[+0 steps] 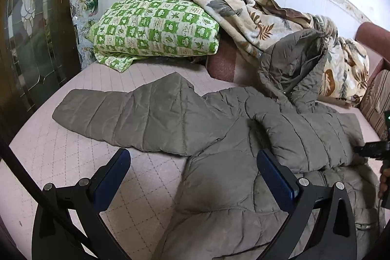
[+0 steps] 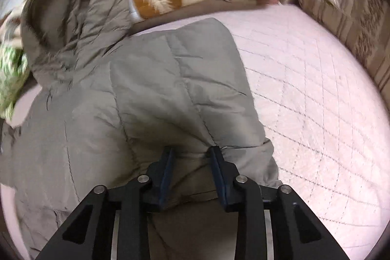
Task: Fold large clothes
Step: 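Grasp the other sleeve cuff with the left tool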
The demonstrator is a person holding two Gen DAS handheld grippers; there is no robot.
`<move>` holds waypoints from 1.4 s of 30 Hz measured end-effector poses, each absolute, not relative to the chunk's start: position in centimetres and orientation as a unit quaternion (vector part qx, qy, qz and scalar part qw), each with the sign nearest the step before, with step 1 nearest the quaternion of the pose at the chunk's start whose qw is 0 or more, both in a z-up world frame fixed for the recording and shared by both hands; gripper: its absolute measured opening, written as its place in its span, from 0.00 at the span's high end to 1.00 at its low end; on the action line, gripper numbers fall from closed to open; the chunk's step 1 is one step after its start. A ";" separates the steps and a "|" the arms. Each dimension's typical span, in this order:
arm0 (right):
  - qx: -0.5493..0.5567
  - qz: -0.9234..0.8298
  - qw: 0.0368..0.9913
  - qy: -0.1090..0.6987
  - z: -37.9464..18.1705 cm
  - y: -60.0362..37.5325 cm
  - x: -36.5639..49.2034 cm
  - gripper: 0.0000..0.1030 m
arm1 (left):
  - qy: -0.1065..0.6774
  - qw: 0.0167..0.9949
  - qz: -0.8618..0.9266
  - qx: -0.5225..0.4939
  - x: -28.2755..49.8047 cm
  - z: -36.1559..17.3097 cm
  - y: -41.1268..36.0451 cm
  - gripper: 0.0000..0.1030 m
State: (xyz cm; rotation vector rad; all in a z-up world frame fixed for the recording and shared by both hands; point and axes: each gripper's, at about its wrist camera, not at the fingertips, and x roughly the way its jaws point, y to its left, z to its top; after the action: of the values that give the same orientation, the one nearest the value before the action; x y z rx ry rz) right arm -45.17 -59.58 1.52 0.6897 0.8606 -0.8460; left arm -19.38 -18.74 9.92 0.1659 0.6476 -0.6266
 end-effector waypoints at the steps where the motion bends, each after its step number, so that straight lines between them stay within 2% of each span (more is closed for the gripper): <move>1: 0.315 -0.387 0.772 0.393 2.1 -59.3 -45.0 0.69 | 0.315 0.896 -0.303 0.078 -19.3 9.9 -18.7 0.00; 5: 0.255 -0.353 0.831 0.347 6.2 -54.8 -43.0 0.66 | 0.323 0.894 -0.304 0.069 -19.2 9.7 -18.6 0.00; 8: 0.250 -0.311 0.843 0.361 6.7 -52.6 -39.5 0.66 | 0.327 0.893 -0.301 0.072 -19.2 9.6 -18.7 0.00; 10: 0.231 -0.297 0.847 0.376 6.2 -51.1 -36.8 0.66 | 0.327 0.893 -0.298 0.075 -19.1 9.6 -18.7 0.00; 14: 0.220 -0.293 0.817 0.447 1.4 -49.6 -32.9 0.64 | 0.330 0.894 -0.291 0.084 -18.6 9.3 -18.3 0.00; 17: 0.168 -0.301 0.816 0.464 1.8 -48.3 -32.3 0.64 | 0.334 0.896 -0.278 0.088 -17.6 9.1 -17.2 0.00; 20: 0.165 -0.259 0.857 0.415 5.7 -45.4 -34.5 0.64 | 0.348 0.897 -0.265 0.067 -15.9 9.1 -15.5 0.00; 23: 0.171 -0.216 0.889 0.366 8.7 -42.2 -38.2 0.58 | 0.357 0.898 -0.254 0.046 -14.0 9.1 -13.7 0.00; 25: 0.168 -0.206 0.903 0.338 9.1 -40.3 -40.9 0.50 | 0.358 0.904 -0.232 0.043 -12.3 9.1 -12.2 0.00; 29: 0.197 -0.176 0.921 0.287 7.4 -39.5 -44.3 0.49 | 0.391 0.898 -0.199 -0.015 -8.0 8.4 -8.3 0.00; 31: 0.195 -0.168 0.918 0.303 6.5 -40.2 -43.9 0.50 | 0.409 0.891 -0.187 -0.065 -5.3 8.1 -5.9 0.08; 32: 0.197 -0.165 0.917 0.306 6.5 -40.6 -43.4 0.50 | 0.420 0.886 -0.179 -0.085 -3.6 8.0 -4.8 0.16; 33: 0.203 -0.159 0.918 0.301 6.4 -40.7 -43.3 0.50 | 0.426 0.882 -0.173 -0.101 -2.2 7.9 -4.0 0.20; 37: 0.213 -0.153 0.921 0.288 6.8 -41.2 -44.0 0.50 | 0.452 0.858 -0.150 -0.192 4.5 6.1 -0.3 0.32; 38: 0.211 -0.152 0.922 0.286 6.9 -41.0 -44.4 0.50 | 0.456 0.854 -0.145 -0.204 5.6 5.6 0.2 0.38; 42: 0.208 -0.145 0.927 0.278 7.4 -40.5 -44.8 0.50 | 0.465 0.840 -0.129 -0.248 9.3 3.3 1.3 0.43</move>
State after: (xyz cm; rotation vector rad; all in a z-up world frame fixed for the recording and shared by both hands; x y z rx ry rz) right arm -44.84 -40.54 7.37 0.4255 0.5700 -0.2974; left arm 9.32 1.29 3.30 -0.5239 0.9827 -0.2737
